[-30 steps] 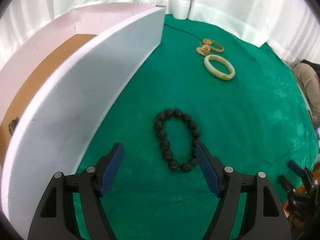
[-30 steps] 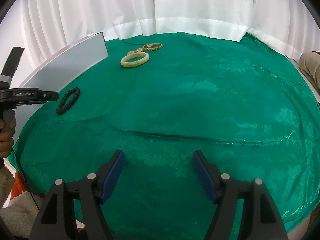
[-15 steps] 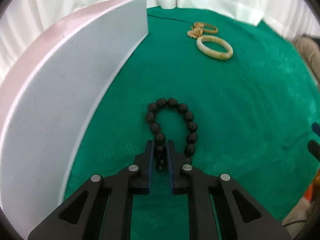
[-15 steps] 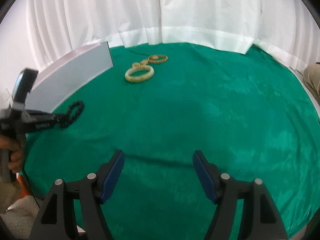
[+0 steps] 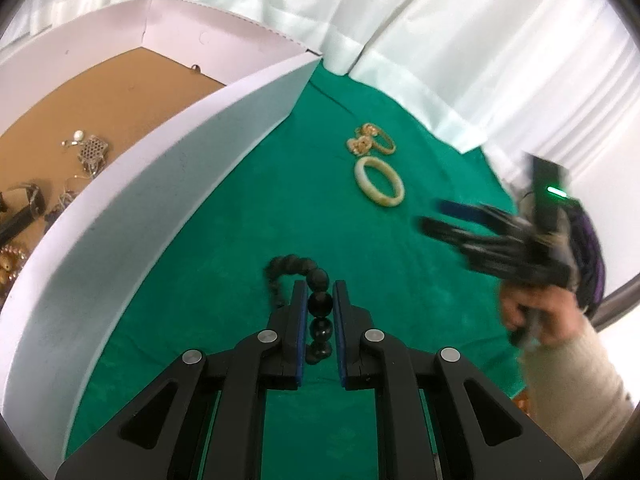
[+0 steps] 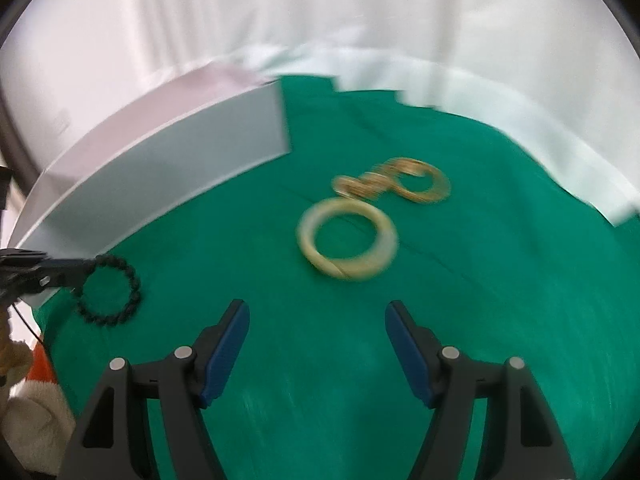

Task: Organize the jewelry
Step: 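Carry the black bracelet into the box with the left tool while the right tool grasps the white jade bangle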

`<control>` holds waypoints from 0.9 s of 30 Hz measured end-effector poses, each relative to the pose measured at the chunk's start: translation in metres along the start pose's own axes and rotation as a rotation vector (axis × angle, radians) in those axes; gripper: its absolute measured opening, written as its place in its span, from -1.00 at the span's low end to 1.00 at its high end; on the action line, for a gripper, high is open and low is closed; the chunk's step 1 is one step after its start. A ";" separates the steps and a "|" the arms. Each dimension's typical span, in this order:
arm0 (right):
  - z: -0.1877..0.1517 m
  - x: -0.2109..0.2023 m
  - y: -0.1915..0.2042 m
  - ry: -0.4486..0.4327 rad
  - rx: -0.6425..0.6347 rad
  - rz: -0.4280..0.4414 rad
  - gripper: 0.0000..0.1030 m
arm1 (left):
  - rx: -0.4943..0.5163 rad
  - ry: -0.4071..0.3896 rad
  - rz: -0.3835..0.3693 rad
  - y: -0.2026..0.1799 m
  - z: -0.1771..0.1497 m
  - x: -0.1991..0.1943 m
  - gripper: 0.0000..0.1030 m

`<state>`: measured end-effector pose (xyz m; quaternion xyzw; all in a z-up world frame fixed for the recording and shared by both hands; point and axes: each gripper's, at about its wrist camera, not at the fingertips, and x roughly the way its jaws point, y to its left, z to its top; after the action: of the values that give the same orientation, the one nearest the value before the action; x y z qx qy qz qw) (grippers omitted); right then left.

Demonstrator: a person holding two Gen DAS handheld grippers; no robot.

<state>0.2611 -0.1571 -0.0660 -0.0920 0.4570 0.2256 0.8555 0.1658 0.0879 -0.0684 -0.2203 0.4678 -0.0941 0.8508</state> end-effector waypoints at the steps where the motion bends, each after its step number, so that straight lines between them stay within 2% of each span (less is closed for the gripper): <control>1: 0.012 0.018 0.006 0.031 -0.042 0.004 0.38 | -0.012 -0.002 -0.012 0.001 0.001 -0.002 -0.81; 5: 0.037 0.061 0.016 0.099 -0.097 -0.016 0.37 | -0.048 -0.006 -0.060 0.003 0.004 -0.012 -0.81; 7: 0.043 0.074 0.017 0.137 -0.086 -0.003 0.10 | -0.056 -0.010 -0.075 0.004 0.005 -0.016 -0.81; 9: 0.044 0.081 0.021 0.174 -0.091 -0.015 -0.55 | -0.064 -0.016 -0.092 0.006 0.006 -0.023 -0.81; 10: 0.044 0.081 0.025 0.175 -0.095 -0.031 -0.72 | -0.070 -0.019 -0.100 0.006 0.007 -0.024 -0.81; 11: 0.044 0.078 0.025 0.171 -0.076 -0.009 -0.78 | -0.076 -0.026 -0.113 0.007 0.007 -0.031 -0.81; 16: 0.041 0.041 0.018 0.099 0.045 0.094 -0.80 | -0.082 -0.067 -0.166 0.004 0.016 -0.058 -0.81; 18: 0.042 0.021 0.014 0.059 0.105 0.161 -0.80 | -0.076 -0.099 -0.187 0.000 0.020 -0.079 -0.81; 20: 0.047 0.001 0.014 0.026 0.115 0.190 -0.83 | -0.070 -0.134 -0.200 -0.002 0.027 -0.099 -0.81; 21: 0.053 -0.012 0.018 -0.004 0.107 0.203 -0.99 | -0.068 -0.158 -0.204 -0.002 0.031 -0.112 -0.81; 25: 0.093 -0.050 0.047 -0.125 0.064 0.262 -0.99 | -0.072 -0.244 -0.181 0.008 0.046 -0.153 -0.81; 27: 0.117 -0.057 0.062 -0.147 0.028 0.272 -0.99 | -0.076 -0.287 -0.133 0.018 0.050 -0.170 -0.81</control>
<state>0.2913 -0.0770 0.0497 -0.0007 0.4046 0.3394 0.8492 0.1145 0.1807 0.0750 -0.2939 0.3288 -0.1001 0.8919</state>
